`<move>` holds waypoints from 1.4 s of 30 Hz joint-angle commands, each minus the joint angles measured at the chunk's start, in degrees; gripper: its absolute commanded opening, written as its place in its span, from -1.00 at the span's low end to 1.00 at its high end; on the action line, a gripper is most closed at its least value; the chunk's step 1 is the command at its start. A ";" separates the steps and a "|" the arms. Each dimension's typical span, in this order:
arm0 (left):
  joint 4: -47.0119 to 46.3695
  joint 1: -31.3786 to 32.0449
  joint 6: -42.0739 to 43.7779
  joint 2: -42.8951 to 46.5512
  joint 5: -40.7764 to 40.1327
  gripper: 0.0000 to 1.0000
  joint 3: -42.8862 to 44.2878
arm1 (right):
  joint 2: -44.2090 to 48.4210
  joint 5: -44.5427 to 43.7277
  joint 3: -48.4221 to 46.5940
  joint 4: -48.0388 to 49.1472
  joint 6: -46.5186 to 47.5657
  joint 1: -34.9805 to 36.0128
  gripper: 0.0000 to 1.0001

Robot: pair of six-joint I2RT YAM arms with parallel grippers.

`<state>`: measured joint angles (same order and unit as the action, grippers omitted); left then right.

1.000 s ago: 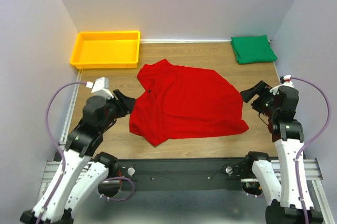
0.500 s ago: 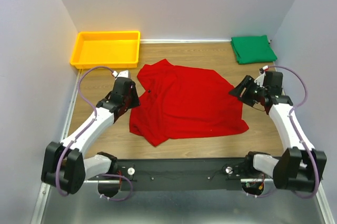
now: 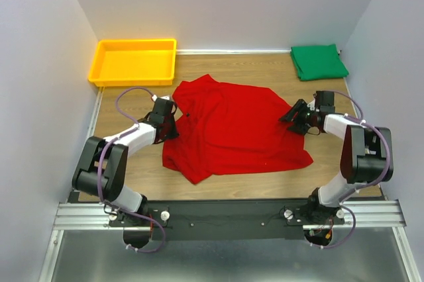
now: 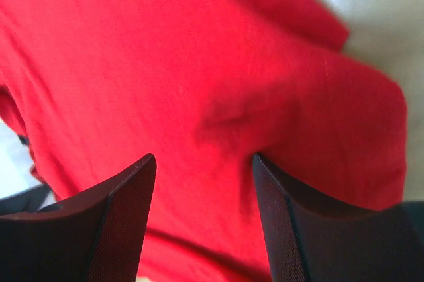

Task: Fold and stack the t-shirts
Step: Flatten the tshirt out

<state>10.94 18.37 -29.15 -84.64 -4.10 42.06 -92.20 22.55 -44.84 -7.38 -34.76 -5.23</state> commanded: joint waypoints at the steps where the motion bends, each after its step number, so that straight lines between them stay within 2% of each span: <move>1: -1.45 -3.16 1.20 -5.42 1.46 -0.62 2.83 | -6.40 -6.19 -4.19 5.44 -0.39 0.14 0.35; 5: -1.01 -4.48 2.34 -10.70 1.29 -0.63 7.83 | -13.06 -11.72 -9.37 6.06 -0.66 0.05 0.33; 10: 0.22 -5.01 4.18 -16.07 1.64 -0.62 16.46 | -19.85 -14.11 -17.90 6.06 -0.66 -0.74 0.34; 13: 1.19 -5.01 5.15 -16.18 1.38 -0.62 21.47 | -18.37 -10.34 -21.42 5.88 0.92 -0.57 0.39; 16: 1.10 -5.01 5.15 -12.41 0.41 -0.57 21.40 | -12.68 -6.21 -21.61 5.62 3.90 1.36 0.41; 19: 0.23 -5.01 5.07 -3.71 -1.34 -0.35 18.15 | -5.74 -4.88 -20.38 3.87 7.86 6.62 0.41; 20: 0.05 -5.01 5.15 1.88 -2.13 -0.29 15.71 | -3.88 -5.23 -19.33 3.08 9.52 8.56 0.36; 21: -0.30 -5.01 5.07 4.98 -2.84 -0.15 14.20 | -2.29 -6.97 -18.54 2.11 10.50 13.19 0.33; 23: -0.83 -5.01 5.15 14.70 -5.12 -0.03 11.21 | 1.67 -8.56 -17.13 1.67 12.34 18.48 0.19; 24: -0.92 -5.01 5.41 17.99 -6.61 0.05 8.50 | 2.46 -10.14 -16.17 1.14 13.74 23.47 0.15; 26: 0.04 -5.10 6.46 27.10 -7.93 0.14 5.15 | 3.78 -11.64 -15.46 -0.09 15.59 28.33 0.05; 29: 1.01 -5.01 6.65 37.66 -9.35 0.37 1.02 | 2.74 -15.32 -16.85 -2.45 18.49 40.43 0.00; 30: 1.01 -5.01 6.47 40.06 -9.52 0.42 -0.22 | 2.03 -15.34 -16.86 -3.25 19.37 40.48 0.00; 32: 0.66 -5.01 5.51 46.80 -10.22 0.47 -3.72 | -1.11 -18.83 -19.31 -5.62 21.74 49.84 0.00; 37: 2.24 -5.01 4.36 57.20 -10.14 0.48 -8.75 | -8.68 -24.65 -25.99 -10.46 24.13 59.45 -0.09; 42: 1.63 -5.01 4.01 61.78 -14.00 0.47 -10.16 | -15.71 -27.90 -32.14 -13.36 25.62 66.05 -0.11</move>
<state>12.93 13.61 -24.47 -25.36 -13.19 32.36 -104.47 0.84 -71.92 -16.08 -11.84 58.15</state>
